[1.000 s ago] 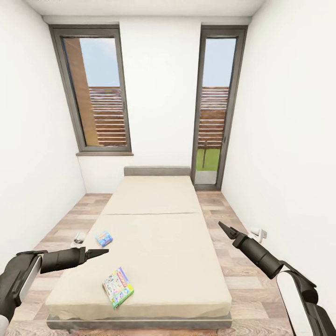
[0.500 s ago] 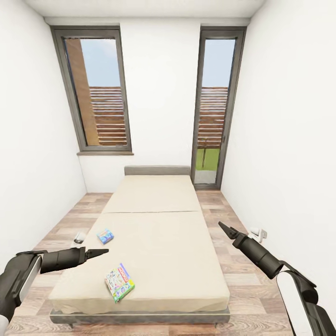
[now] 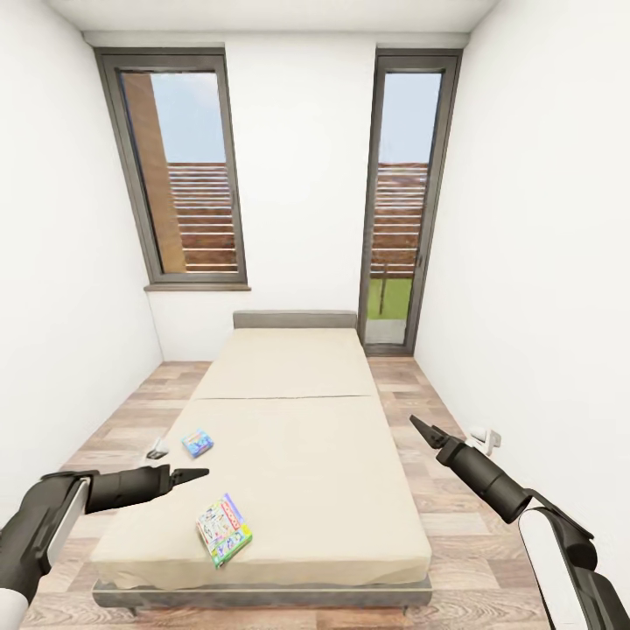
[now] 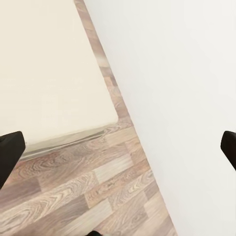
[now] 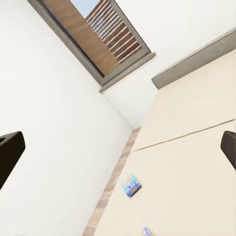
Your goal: Put all the toys in the child's room - the three board games (two on the bed and one on the table), the two jigsaw puzzles on the table, and the tennis ball on the table - inside the toy box on the table in the child's room.
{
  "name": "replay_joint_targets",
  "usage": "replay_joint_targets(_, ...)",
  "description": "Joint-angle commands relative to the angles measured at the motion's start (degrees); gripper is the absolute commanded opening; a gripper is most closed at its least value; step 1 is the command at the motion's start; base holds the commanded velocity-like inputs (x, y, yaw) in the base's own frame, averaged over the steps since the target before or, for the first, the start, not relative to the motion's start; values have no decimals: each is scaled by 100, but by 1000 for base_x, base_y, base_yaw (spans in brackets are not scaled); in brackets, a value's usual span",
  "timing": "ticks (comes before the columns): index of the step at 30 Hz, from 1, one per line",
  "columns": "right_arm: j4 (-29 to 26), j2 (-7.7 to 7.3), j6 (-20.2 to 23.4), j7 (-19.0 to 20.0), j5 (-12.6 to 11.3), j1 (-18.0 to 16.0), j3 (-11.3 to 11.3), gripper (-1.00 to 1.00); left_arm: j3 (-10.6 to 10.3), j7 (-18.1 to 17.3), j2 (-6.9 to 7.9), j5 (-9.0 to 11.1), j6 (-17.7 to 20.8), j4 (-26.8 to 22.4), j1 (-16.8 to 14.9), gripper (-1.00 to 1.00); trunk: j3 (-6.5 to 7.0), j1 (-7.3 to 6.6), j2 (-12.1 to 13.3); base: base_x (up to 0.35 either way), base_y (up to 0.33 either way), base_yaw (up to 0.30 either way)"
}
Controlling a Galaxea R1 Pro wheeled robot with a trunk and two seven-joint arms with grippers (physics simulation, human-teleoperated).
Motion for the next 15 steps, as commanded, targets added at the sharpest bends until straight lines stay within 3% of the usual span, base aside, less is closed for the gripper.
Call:
replay_joint_targets(1, -1, 1, 47, 5, -39, -4, -7, 100, 1, 19, -3, 18, 35, 1, -3, 100, -26, 25, -51, 0, 0, 0)
replay_joint_targets(15, 0, 1, 41, -6, -37, -4, -5, 100, 1, 564, -163, 29, 35, 23, -3, 100, -278, 333, -612, 0, 0, 0)
